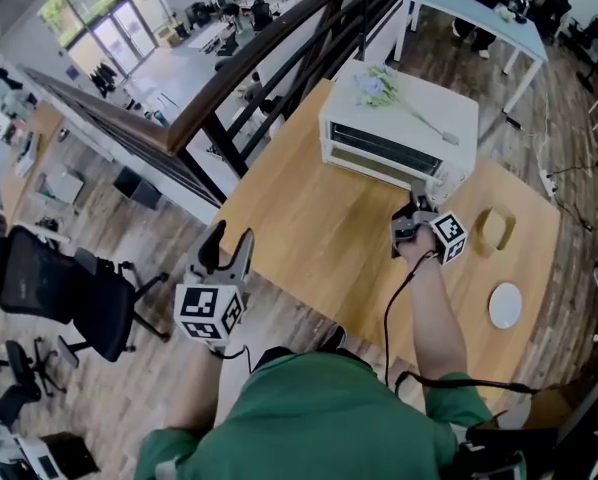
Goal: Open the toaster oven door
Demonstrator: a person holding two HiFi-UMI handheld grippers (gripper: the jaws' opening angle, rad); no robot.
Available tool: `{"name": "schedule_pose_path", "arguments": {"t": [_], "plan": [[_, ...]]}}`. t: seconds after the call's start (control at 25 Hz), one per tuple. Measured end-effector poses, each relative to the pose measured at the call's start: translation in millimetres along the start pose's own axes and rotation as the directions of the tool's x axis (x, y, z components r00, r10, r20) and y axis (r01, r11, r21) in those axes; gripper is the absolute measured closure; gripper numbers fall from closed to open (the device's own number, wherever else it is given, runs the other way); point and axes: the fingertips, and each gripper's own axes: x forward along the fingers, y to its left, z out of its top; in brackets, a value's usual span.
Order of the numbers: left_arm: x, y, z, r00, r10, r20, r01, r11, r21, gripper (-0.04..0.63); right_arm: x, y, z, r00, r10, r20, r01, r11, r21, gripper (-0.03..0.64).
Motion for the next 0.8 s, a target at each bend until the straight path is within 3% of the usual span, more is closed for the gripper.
{"name": "schedule_pose_path", "arguments": {"t": [0.44,0.8], "plan": [[11,-11,-11,0.995,-0.101,-0.02,0.101,0.995,0.004,0.382,-40,-34,-29,0.996,-0.093,-0.005,0.093,0.994,-0.063,0.466],[6,24,-24,0.989,-0.148,-0.026,0.148,0.989,-0.016,0.382,-68,-61,-50,0.981,-0.183,0.062,0.188,0.979,-0.079,0.476]]}}
